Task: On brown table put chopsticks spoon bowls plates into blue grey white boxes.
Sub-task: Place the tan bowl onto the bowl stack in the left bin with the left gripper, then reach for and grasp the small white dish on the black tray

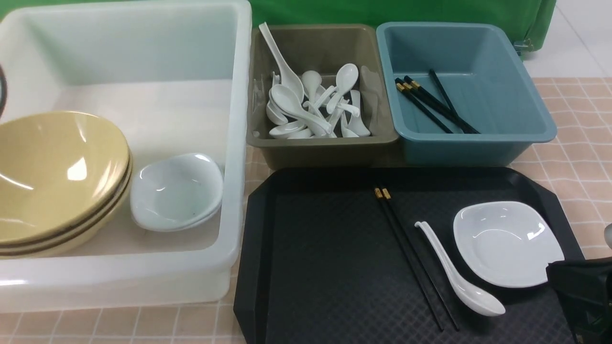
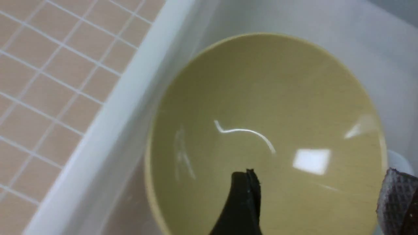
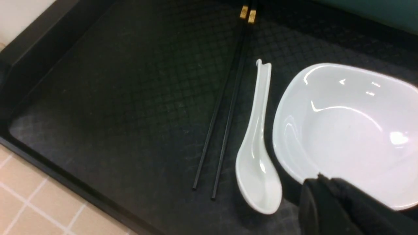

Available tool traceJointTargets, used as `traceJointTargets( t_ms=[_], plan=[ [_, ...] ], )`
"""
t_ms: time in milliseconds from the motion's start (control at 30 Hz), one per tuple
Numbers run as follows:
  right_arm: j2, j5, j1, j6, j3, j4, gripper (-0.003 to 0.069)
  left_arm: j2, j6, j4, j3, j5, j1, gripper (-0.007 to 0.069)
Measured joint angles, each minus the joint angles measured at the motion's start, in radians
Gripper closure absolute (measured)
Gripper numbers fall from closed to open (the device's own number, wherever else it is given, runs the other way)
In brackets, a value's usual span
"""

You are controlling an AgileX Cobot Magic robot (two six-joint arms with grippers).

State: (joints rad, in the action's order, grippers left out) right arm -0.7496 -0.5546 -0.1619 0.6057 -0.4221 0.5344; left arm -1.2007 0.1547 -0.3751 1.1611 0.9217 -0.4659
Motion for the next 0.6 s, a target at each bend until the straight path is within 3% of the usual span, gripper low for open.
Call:
traceJointTargets(
  t_ms=[133, 233, 267, 433, 500, 600],
  plan=[
    [-0.084, -0.072, -0.01, -0.016, -0.017, 0.0, 0.0571, 0.098, 0.203, -0.179, -0.004, -0.01, 0.223, 0.0388],
    [-0.191, -0.115, -0.011, -0.027, -0.089, 0.0, 0.0522, 0.195, 0.316, -0.234, -0.049, -0.031, 0.389, 0.0566],
    [-0.227, -0.126, -0.011, -0.027, -0.123, -0.004, 0.0501, 0.23, 0.345, -0.236, -0.075, -0.032, 0.443, 0.0595],
    [-0.4, -0.14, -0.012, -0.105, -0.267, -0.114, 0.0363, 0.357, 0.384, -0.172, -0.226, -0.033, 0.59, 0.0622],
    [-0.496, -0.14, -0.012, -0.203, -0.342, -0.238, 0.0268, 0.445, 0.351, -0.07, -0.343, -0.033, 0.614, 0.0622],
    [-0.591, -0.118, -0.012, -0.281, -0.398, -0.335, 0.021, 0.549, 0.256, 0.062, -0.479, -0.045, 0.614, 0.0622]
  ],
)
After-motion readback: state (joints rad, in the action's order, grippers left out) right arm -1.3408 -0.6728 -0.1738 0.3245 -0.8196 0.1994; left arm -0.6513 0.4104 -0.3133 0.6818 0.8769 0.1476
